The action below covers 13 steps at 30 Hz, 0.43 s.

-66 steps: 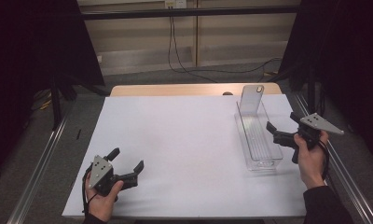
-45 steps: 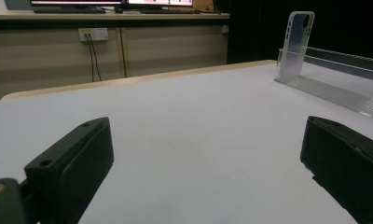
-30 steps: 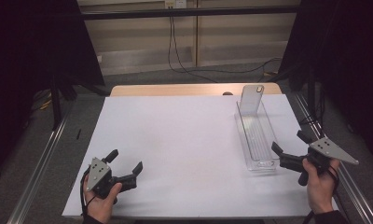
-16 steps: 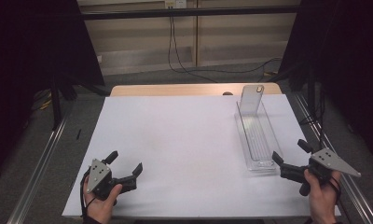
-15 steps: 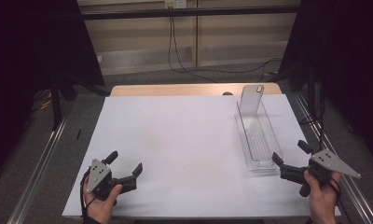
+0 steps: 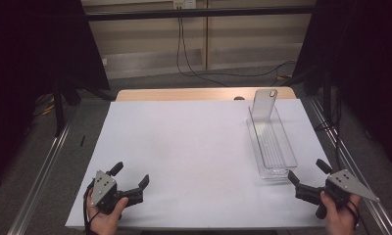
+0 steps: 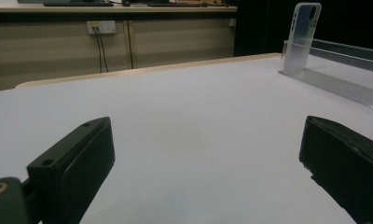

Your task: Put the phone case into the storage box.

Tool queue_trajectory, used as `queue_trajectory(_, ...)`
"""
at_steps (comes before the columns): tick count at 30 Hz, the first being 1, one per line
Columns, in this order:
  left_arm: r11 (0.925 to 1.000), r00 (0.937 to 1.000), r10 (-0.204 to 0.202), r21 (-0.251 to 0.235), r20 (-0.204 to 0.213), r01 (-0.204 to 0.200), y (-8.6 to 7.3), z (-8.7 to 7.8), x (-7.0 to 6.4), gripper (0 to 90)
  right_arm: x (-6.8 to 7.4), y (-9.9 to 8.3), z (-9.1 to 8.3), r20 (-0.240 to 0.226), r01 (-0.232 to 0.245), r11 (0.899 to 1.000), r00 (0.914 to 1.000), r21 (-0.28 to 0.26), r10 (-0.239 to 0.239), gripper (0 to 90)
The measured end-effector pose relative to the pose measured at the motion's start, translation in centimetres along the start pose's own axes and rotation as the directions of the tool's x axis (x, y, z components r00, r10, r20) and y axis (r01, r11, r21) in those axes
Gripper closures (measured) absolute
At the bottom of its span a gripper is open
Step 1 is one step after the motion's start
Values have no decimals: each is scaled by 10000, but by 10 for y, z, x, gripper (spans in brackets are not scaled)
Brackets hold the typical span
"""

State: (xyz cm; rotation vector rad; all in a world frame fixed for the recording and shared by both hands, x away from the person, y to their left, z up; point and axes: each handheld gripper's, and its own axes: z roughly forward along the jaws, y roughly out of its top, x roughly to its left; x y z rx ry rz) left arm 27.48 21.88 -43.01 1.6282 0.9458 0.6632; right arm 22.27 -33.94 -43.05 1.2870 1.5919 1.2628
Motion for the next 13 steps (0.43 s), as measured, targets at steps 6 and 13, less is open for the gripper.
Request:
queue_trajectory(6,9999,9999,82,131,-141,-80,-2,-3,3,32,3,-4,-3,40,111,9999,9999,-126,-110,0)
queue_trajectory(13,9998,9994,44,213,-343,-36,-2,-2,6,27,1,-4,-1,89,114,9998,9999,-186,-112,0)
